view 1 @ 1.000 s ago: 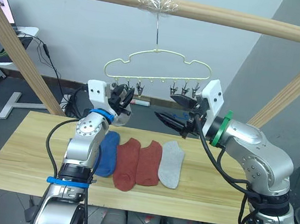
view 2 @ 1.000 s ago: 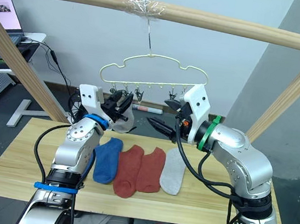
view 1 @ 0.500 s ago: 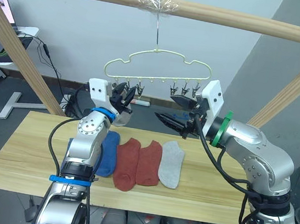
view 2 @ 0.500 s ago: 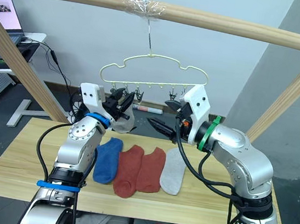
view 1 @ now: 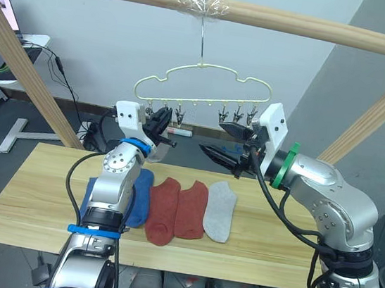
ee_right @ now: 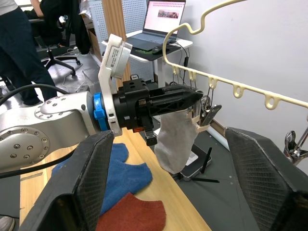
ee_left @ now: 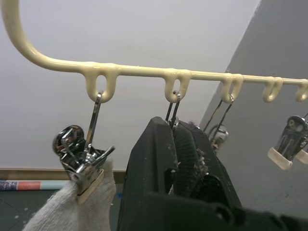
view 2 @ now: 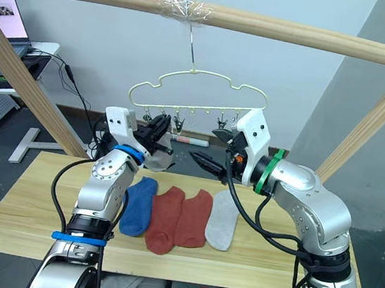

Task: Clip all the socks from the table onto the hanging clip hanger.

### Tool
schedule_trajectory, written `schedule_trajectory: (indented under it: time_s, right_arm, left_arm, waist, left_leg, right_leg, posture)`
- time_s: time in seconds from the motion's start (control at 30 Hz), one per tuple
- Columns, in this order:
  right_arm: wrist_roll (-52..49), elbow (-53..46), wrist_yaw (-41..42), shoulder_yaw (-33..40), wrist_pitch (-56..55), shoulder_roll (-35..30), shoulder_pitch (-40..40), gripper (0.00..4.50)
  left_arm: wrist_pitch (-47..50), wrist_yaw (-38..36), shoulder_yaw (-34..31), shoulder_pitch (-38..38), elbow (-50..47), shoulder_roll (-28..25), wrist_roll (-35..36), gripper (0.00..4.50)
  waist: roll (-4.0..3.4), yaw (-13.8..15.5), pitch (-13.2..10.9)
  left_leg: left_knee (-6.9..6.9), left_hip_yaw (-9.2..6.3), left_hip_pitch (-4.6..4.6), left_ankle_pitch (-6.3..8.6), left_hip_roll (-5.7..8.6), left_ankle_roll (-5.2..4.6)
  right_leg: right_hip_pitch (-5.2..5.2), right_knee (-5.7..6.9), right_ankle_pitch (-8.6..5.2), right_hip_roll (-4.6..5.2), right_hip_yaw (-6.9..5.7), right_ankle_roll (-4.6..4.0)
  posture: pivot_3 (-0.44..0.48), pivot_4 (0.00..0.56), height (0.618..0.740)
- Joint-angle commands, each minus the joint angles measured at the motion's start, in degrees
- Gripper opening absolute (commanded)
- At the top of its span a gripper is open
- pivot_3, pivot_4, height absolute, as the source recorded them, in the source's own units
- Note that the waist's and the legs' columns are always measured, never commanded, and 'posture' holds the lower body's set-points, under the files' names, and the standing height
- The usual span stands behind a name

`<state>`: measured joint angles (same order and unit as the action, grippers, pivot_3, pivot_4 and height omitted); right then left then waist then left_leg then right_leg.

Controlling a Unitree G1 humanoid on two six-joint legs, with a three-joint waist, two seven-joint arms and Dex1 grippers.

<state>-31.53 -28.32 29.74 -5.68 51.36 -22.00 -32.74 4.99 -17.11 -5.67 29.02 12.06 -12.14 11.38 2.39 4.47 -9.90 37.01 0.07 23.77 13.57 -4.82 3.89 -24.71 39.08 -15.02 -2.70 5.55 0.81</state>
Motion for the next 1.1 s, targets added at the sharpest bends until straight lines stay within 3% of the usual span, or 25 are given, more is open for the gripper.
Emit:
schedule_trajectory:
  time_s: [0.03,0.2,0.37,0.47,0.73,0.9,1.0,1.1]
  right_arm:
    - [2.74,0.09,-2.62,-0.72,-2.12,0.33,3.66,3.84]
    - [11.39,4.68,-6.56,-9.08,-4.37,0.1,11.7,3.84]
    - [19.38,19.67,-8.39,-15.4,-9.17,2.37,13.2,3.84]
    - [23.43,30.25,-9.5,-16.34,-13.16,4.26,11.67,3.84]
    - [29.88,50.88,-9.74,-14.91,-23.97,8.64,5.48,3.84]
    - [28.03,53.68,-6.91,-12.84,-23.27,12.23,6.06,3.84]
    - [30.05,53.69,-5.41,-14.18,-24.07,12.39,7.77,3.24]
    - [32.19,52.95,-4.65,-15.03,-24.92,11.16,9.62,2.19]
  left_arm:
    - [0.74,-0.42,-1.04,1.26,-0.83,-0.38,1.13,0.01]
    - [5.3,-3.68,-1.69,0.35,-2.42,-1.4,4.28,0.01]
    - [8.41,-6.77,-2.19,-0.53,-3.56,-3.36,6.48,0.01]
    - [9.74,-7.53,-1.6,-0.48,-3.89,-3.9,6.62,0.01]
    - [10.64,-7.13,-1.08,-1.26,-5.8,-2.86,6.66,0.01]
    - [11.3,-6.95,-1.3,-2.09,-6.74,-3.07,6.35,0.01]
    - [11.32,-6.87,-1.53,-2.08,-6.75,-3.33,6.18,0.01]
    - [11.34,-6.95,-1.61,-2.05,-6.8,-3.54,6.17,0.01]
  waist:
    - [0.0,0.0,0.0]
    - [0.0,-0.05,0.0]
    - [-0.01,-0.67,-0.01]
    - [-0.02,-1.2,-0.01]
    - [-0.03,-1.39,-0.02]
    - [-0.04,-1.32,-0.02]
    - [-0.04,-1.31,-0.02]
    - [-0.04,-1.28,-0.02]
  left_leg:
    - [0.0,0.0,0.0,0.0,0.0,0.0]
    - [0.0,0.0,-0.05,0.0,0.02,0.0]
    - [0.0,0.02,-0.35,-0.01,0.03,-0.01]
    - [-0.06,0.06,-0.77,-0.01,0.03,-0.02]
    - [-0.09,0.07,-0.76,-0.01,0.04,-0.01]
    - [-0.14,0.08,-0.75,0.0,0.04,-0.02]
    - [-0.15,0.07,-0.75,0.0,0.04,-0.02]
    - [-0.12,0.08,-0.77,0.0,0.04,-0.02]
  right_leg:
    - [0.01,-0.01,0.0,0.0,0.0,0.0]
    - [0.09,-0.03,0.0,0.03,0.01,0.01]
    - [0.3,0.01,-0.06,0.02,0.02,0.1]
    - [0.68,-0.01,-0.18,0.01,0.05,0.26]
    - [0.66,-0.01,-0.16,0.01,0.1,0.25]
    - [0.65,-0.04,-0.1,0.01,0.11,0.09]
    - [0.65,-0.04,-0.11,0.01,0.1,0.1]
    - [0.67,-0.03,-0.16,0.01,0.11,0.18]
  posture:
    - [0.179,0.161,0.74]
    - [0.186,0.164,0.74]
    - [0.188,0.166,0.74]
    - [0.194,0.165,0.74]
    - [0.201,0.165,0.74]
    - [0.216,0.168,0.74]
    - [0.224,0.167,0.74]
    - [0.228,0.164,0.74]
